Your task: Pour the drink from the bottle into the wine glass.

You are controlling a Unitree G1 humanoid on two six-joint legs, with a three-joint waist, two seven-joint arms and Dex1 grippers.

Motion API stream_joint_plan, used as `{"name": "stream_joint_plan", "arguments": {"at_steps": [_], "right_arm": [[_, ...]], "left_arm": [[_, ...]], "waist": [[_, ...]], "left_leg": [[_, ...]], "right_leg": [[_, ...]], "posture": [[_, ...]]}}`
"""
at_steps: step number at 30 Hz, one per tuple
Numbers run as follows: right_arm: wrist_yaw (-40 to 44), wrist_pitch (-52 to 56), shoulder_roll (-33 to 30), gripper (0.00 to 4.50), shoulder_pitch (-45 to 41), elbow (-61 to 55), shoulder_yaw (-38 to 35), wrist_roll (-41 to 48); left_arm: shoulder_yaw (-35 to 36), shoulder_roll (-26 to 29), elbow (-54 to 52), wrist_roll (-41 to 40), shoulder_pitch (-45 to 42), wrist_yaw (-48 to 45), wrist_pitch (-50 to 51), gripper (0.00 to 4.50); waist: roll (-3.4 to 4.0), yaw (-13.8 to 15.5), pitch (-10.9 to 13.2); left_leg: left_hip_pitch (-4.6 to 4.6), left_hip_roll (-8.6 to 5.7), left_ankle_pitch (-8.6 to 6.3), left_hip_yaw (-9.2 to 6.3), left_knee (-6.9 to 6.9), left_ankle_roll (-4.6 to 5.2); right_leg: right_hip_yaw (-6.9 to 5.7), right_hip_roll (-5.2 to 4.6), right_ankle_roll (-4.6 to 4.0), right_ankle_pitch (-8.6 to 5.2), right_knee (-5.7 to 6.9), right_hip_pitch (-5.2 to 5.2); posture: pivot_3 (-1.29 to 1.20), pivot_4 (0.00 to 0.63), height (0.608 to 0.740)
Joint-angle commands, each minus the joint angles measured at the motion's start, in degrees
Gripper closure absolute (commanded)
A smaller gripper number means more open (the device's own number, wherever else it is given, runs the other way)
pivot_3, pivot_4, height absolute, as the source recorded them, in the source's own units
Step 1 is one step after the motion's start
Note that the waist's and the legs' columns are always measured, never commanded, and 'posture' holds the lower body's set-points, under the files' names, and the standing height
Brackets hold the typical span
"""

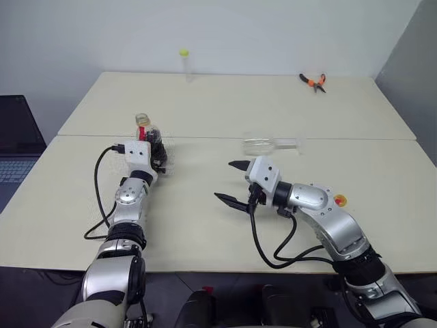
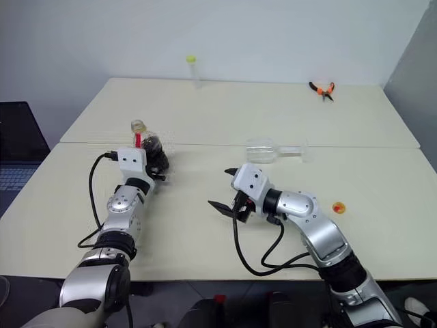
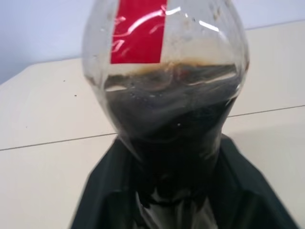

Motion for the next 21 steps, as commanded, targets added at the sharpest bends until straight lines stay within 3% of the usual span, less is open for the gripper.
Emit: {"name": "stream_joint_plan", "arguments": {"at_steps": [1,4,5,16,21], "right_arm": [[-0.22,0.22,0.71,0.00,-0.29,-3.35,-0.84,0.00],[-0.58,0.97,0.71,0.00,0.21,-4.51,-1.01,-0.04],[-0.73,1.21,0.59,0.00,0.43,-4.96,-1.20,-0.10],[-3.54,1.96,-6.24,0.00,9.68,-10.73,-8.17,-1.99],[-11.95,-6.20,-11.08,0.00,13.10,-6.68,-9.86,-15.41]], "left_arm": [[0.39,-0.59,-2.25,-0.74,2.15,-0.67,-0.49,1.08],[0.51,-0.89,-6.85,-0.93,5.46,-0.60,0.66,0.09],[0.34,-0.99,-9.52,-1.07,7.28,-0.85,1.70,0.03],[-5.79,-0.18,-52.19,-3.35,33.85,-8.27,23.64,0.03],[-9.72,3.40,-63.83,-6.74,35.16,-16.47,30.97,0.03]], "waist": [[0.00,-0.01,0.00],[-0.01,-0.03,-0.01],[-0.01,-0.06,-0.01],[0.04,-0.04,-0.04],[0.04,0.14,-0.03]], "left_leg": [[0.00,0.00,0.00,-0.01,0.00,0.00],[-0.01,0.01,0.00,-0.03,0.00,0.00],[-0.01,0.02,0.00,-0.05,0.00,0.00],[0.03,0.03,-0.06,-0.04,-0.06,0.06],[0.04,-0.04,-0.06,0.01,-0.04,0.07]], "right_leg": [[0.00,0.00,0.00,0.00,0.00,0.00],[-0.01,-0.01,0.00,0.00,0.00,-0.01],[-0.01,-0.05,0.00,0.00,0.00,-0.01],[0.03,-0.29,-0.01,-0.01,-0.08,0.07],[0.01,-0.27,0.00,-0.01,-0.14,0.14]], "posture": [[0.00,0.150,0.740],[0.00,0.150,0.740],[0.00,0.150,0.740],[0.00,0.150,0.740],[0.00,0.150,0.740]]}}
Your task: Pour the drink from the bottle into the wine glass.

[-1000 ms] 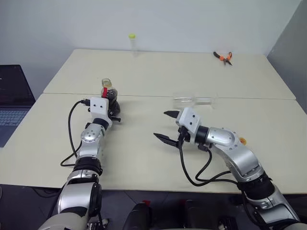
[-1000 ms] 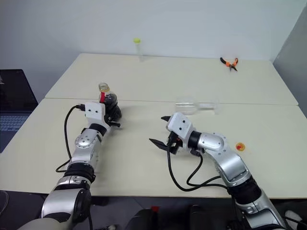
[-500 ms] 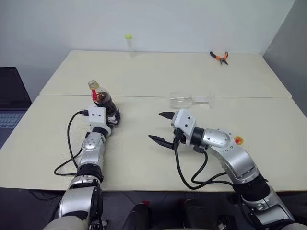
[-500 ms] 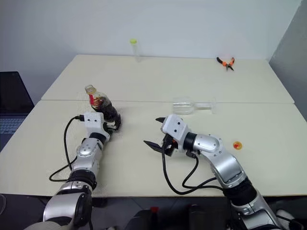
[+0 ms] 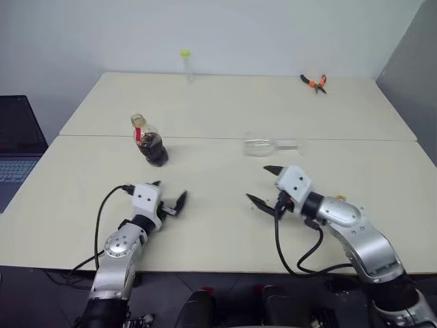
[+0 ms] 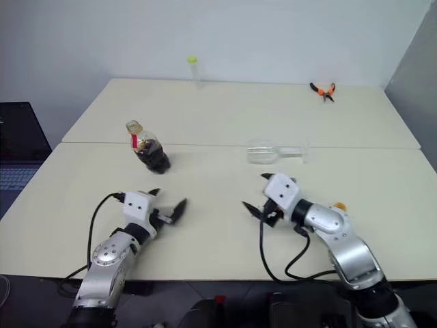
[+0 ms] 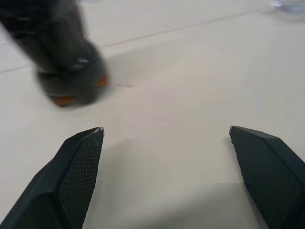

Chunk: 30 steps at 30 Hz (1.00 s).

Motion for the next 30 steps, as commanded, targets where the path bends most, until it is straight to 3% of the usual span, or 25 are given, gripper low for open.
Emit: {"name": "stream_joint_plan", "arguments": {"at_steps": [1,6,14,30], "right_arm": [[-6.85,-6.97,-1.83,0.00,-1.50,2.24,-0.25,-10.69],[-13.49,-11.51,-3.16,0.00,-8.85,12.69,6.16,-27.20],[-23.00,-16.64,-0.84,0.00,-22.97,36.98,12.39,-41.59],[-41.00,-25.70,8.41,0.00,-42.70,79.51,20.80,-52.25]], "left_arm": [[-0.96,2.14,-6.27,-3.17,-2.91,-4.85,4.04,0.03],[-2.28,6.34,-6.18,-6.37,-10.67,-13.44,8.77,0.03],[-5.09,7.78,-1.19,-7.53,-17.57,-22.50,9.23,0.03],[-5.81,5.52,2.15,-6.34,-21.27,-23.09,7.79,0.03]], "waist": [[0.00,-0.17,0.00],[0.00,-0.55,0.00],[0.00,-0.56,0.01],[0.01,-1.42,0.02]], "left_leg": [[0.01,0.02,0.00,0.01,0.01,0.00],[0.06,0.13,0.04,0.15,-0.01,-0.08],[0.06,0.13,0.08,0.49,-0.03,-0.15],[0.05,0.16,0.09,0.66,-0.03,-0.16]], "right_leg": [[0.01,0.03,0.00,0.00,0.01,-0.01],[0.10,0.38,-0.02,-0.01,0.09,-0.05],[0.25,0.34,-0.06,-0.03,0.02,-0.09],[0.35,0.36,-0.08,-0.02,0.14,-0.19]], "posture": [[0.00,0.150,0.740],[0.00,0.150,0.740],[0.00,0.150,0.740],[0.00,0.150,0.740]]}}
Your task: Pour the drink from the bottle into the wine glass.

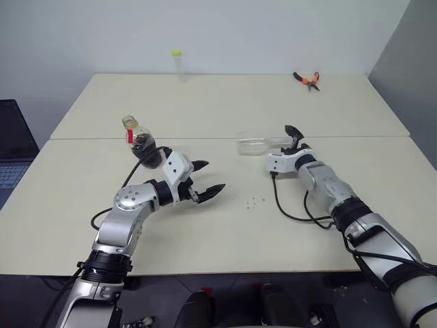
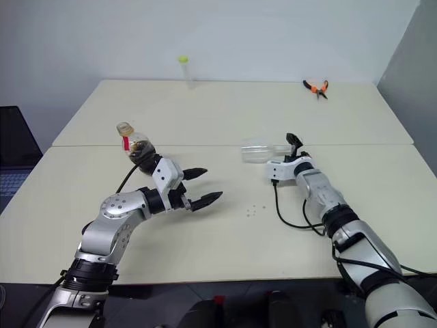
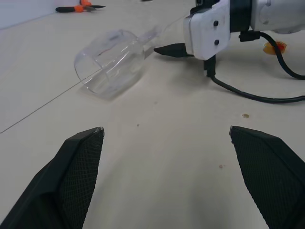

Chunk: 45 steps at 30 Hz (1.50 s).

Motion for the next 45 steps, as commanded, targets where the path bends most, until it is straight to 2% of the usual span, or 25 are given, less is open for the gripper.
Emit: {"name": "stream_joint_plan", "arguments": {"at_steps": [1,3,6,17,22,24,27,31,34,36,39,45], "right_arm": [[-3.68,-1.32,1.90,0.00,-3.87,6.30,1.04,-0.76],[-4.64,-1.80,3.08,0.00,-5.12,9.44,1.18,-0.58],[-5.61,-1.90,4.94,0.62,-7.23,13.96,1.08,-0.15],[-8.52,-1.85,8.12,4.44,-11.01,18.45,-0.35,2.32],[-8.22,-2.96,6.40,4.44,-9.94,14.21,-2.57,4.83],[-5.51,-4.23,4.68,4.44,-6.94,7.28,-5.22,7.97],[2.35,-7.27,2.13,4.44,1.44,-9.97,-9.28,14.41],[16.44,-7.83,4.87,4.44,14.99,-30.84,-15.69,32.41],[24.99,-4.39,8.45,4.44,21.10,-39.19,-18.57,44.09],[29.67,-1.64,11.78,4.44,23.39,-41.33,-20.11,51.94],[32.44,-0.91,16.49,4.44,23.88,-39.70,-21.51,57.39],[36.57,-4.51,22.03,4.44,21.22,-29.26,-22.13,59.11]], "left_arm": [[0.21,-0.45,-0.32,0.19,-1.47,0.25,-0.83,0.03],[0.20,-0.66,-0.17,0.33,-1.69,0.32,-0.85,0.03],[0.09,-0.93,0.18,0.57,-2.01,0.42,-0.94,0.00],[-0.17,-2.13,1.22,1.15,-2.89,1.28,-1.23,0.00],[1.41,-2.62,0.50,0.52,-2.37,3.26,-0.51,0.00],[3.14,-2.31,-0.07,-0.23,-1.81,4.60,0.10,0.00],[5.94,-1.44,-0.81,-1.56,0.27,4.77,-1.19,0.00],[8.47,1.44,-2.93,-5.36,4.52,0.18,0.32,0.00],[9.39,3.74,-5.24,-8.98,6.87,-2.98,4.27,0.00],[9.88,5.22,-6.77,-10.88,8.11,-4.58,6.29,0.00],[10.68,7.47,-8.95,-13.57,9.65,-6.66,9.02,0.00],[11.42,10.16,-10.25,-15.06,11.15,-8.98,10.28,0.00]], "waist": [[0.00,-0.30,0.00],[0.00,-0.50,0.00],[0.00,-0.80,0.00],[0.01,-1.28,0.00],[0.03,-1.46,0.01],[0.03,-1.52,0.01],[0.03,-1.52,0.01],[0.03,-1.65,0.02],[0.07,-1.69,0.05],[0.08,-1.51,0.06],[0.09,-1.01,0.06],[0.11,-0.56,0.08]], "left_leg": [[0.00,0.00,0.00,0.00,0.00,0.01],[0.00,0.01,0.00,-0.01,0.00,0.01],[0.02,0.01,-0.01,-0.04,-0.01,0.01],[-0.01,0.04,0.00,-0.15,-0.05,0.01],[-0.03,0.02,-0.01,-0.15,-0.05,0.02],[-0.06,0.02,-0.01,-0.15,-0.05,0.02],[-0.14,0.03,-0.03,-0.20,-0.04,0.06],[-0.13,0.09,-0.09,-0.22,-0.08,0.14],[-0.12,0.12,-0.10,-0.29,-0.05,0.16],[-0.10,0.09,-0.10,-0.34,0.00,0.16],[-0.06,0.07,-0.10,-0.44,-0.01,0.17],[-0.04,0.03,-0.10,-0.46,-0.02,0.16]], "right_leg": [[0.00,0.00,0.00,0.00,0.01,0.00],[-0.01,0.01,0.00,0.00,0.02,0.00],[0.00,0.02,0.00,0.00,0.04,0.00],[0.06,0.04,0.00,0.00,0.16,-0.14],[0.08,0.03,0.00,0.00,0.15,-0.17],[0.07,0.02,0.00,0.00,0.15,-0.19],[0.04,0.01,0.00,0.00,0.12,-0.21],[0.03,0.00,0.01,-0.01,0.08,-0.19],[0.00,-0.02,0.00,-0.01,0.13,-0.17],[-0.03,0.00,0.00,0.00,0.17,-0.15],[-0.11,0.00,0.00,-0.01,0.13,-0.08],[-0.14,0.01,-0.01,-0.01,0.09,-0.06]], "posture": [[0.00,0.150,0.740],[0.00,0.150,0.740],[0.00,0.150,0.740],[0.00,0.150,0.740],[0.00,0.150,0.740],[0.00,0.150,0.740],[0.00,0.150,0.740],[0.00,0.150,0.740],[0.00,0.150,0.740],[0.00,0.150,0.740],[0.00,0.150,0.740],[0.00,0.150,0.740]]}}
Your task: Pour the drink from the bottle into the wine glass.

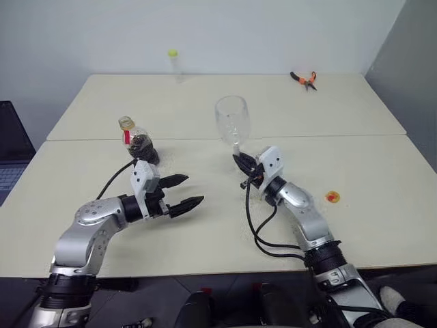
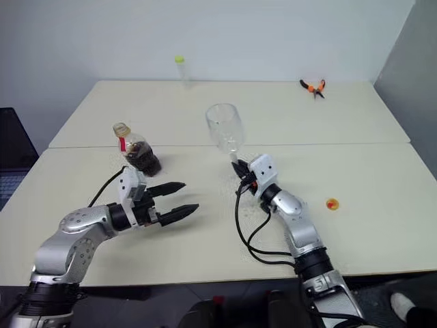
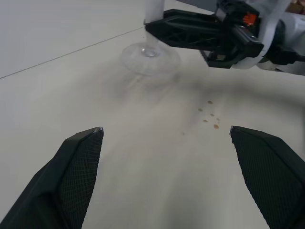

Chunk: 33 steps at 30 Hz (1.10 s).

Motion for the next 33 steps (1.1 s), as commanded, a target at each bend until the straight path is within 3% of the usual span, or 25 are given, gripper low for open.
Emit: {"name": "stream_joint_plan", "arguments": {"at_steps": [1,7,17,30,33], "right_arm": [[2.01,-4.76,1.85,4.44,-2.54,5.36,-1.20,0.75],[3.48,-13.00,2.32,4.44,-4.60,16.49,-1.24,-1.83],[5.86,-14.25,1.11,4.44,-3.01,16.86,-1.69,-2.47],[5.71,-13.29,1.33,0.07,-2.71,14.41,-1.12,-3.44],[5.84,-12.52,0.94,0.03,-2.44,13.79,-0.91,-3.83]], "left_arm": [[1.36,1.10,-2.25,-1.40,0.20,-1.18,-0.15,0.00],[0.78,1.24,-2.36,-0.84,0.38,-1.84,-1.27,0.00],[-0.89,0.48,-0.54,0.71,-0.81,-2.48,-3.43,0.00],[-0.02,-0.70,-0.16,-0.48,-1.76,-2.43,-4.99,0.00],[1.42,-1.21,-1.25,-1.42,-2.63,-0.75,-4.42,0.00]], "waist": [[0.01,0.11,0.00],[0.02,0.09,0.01],[0.02,0.04,0.01],[0.02,0.01,0.01],[0.02,0.02,0.01]], "left_leg": [[0.00,-0.01,0.00,0.00,0.01,0.00],[0.01,-0.01,0.01,0.04,0.00,-0.01],[0.02,0.00,0.01,0.05,-0.01,-0.01],[0.02,0.00,0.00,0.05,-0.01,-0.01],[0.01,0.00,0.00,0.04,-0.01,-0.01]], "right_leg": [[0.00,-0.01,0.00,0.00,0.00,0.00],[0.02,0.00,0.00,0.00,0.00,-0.01],[0.04,0.00,0.00,0.00,0.01,-0.01],[0.04,0.00,0.00,0.00,0.01,-0.01],[0.03,0.00,0.00,0.00,0.01,-0.01]], "posture": [[0.00,0.150,0.740],[0.00,0.150,0.740],[0.00,0.150,0.740],[0.00,0.150,0.740],[0.00,0.150,0.740]]}}
